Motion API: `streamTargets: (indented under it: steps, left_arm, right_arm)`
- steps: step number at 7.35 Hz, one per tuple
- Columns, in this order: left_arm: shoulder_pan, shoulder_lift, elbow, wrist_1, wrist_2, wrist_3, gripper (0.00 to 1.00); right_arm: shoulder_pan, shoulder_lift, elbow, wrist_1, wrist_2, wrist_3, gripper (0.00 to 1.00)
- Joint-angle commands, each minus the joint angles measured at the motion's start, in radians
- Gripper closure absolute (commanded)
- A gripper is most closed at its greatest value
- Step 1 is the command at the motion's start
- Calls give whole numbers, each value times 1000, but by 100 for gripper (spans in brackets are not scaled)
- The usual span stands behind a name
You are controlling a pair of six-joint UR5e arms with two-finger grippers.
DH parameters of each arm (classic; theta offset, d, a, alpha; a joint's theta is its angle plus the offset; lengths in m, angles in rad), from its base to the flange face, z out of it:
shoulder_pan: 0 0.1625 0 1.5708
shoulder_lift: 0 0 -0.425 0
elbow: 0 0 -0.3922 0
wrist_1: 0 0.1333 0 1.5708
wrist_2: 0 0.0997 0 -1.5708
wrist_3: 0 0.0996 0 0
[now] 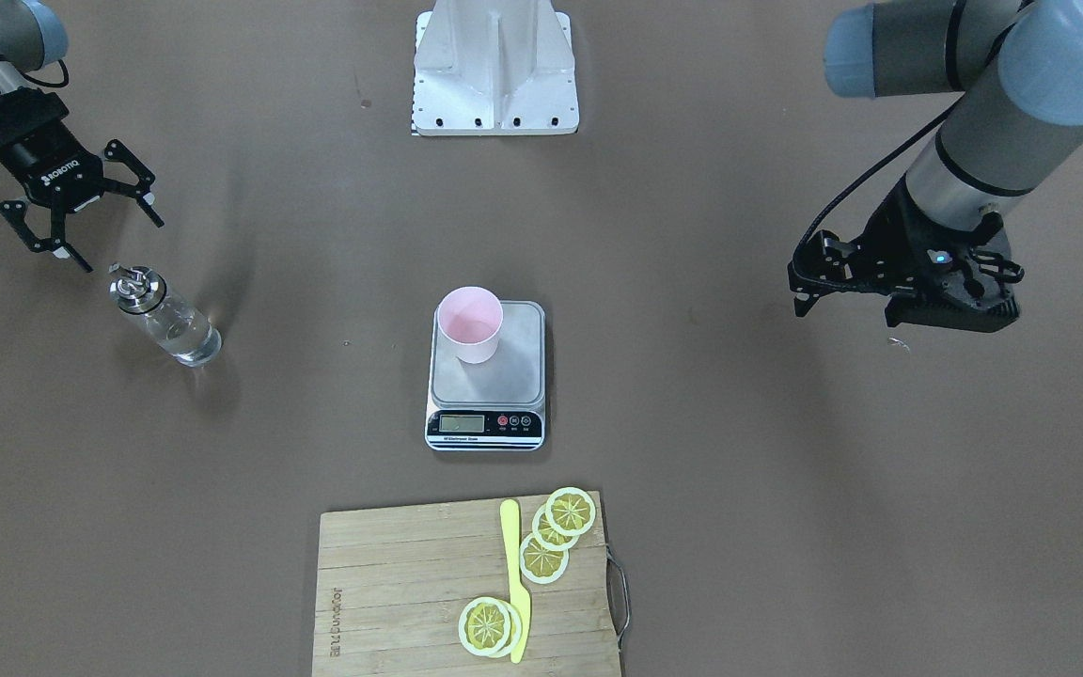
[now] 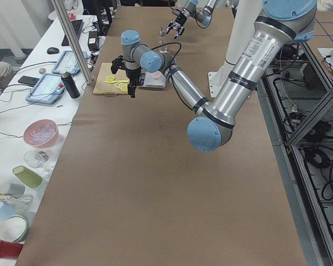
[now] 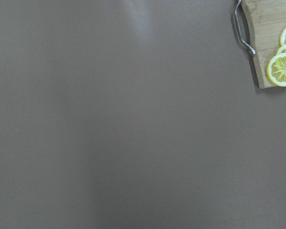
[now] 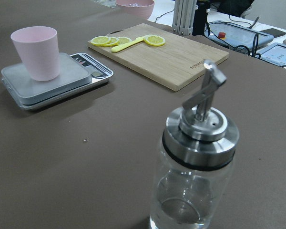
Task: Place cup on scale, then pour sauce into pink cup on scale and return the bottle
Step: 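Close the right gripper around the glass sauce bottle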
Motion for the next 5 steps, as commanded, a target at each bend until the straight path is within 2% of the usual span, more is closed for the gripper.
streamTargets:
  steps: [1,5]
  left_arm:
    - [0,-1,-1,0,0,0,2]
    - [0,-1,-1,0,2,0,2]
  right_arm:
    - [0,32,-41,32,0,1,3]
    - [2,27,-72,81,-5,-5,3]
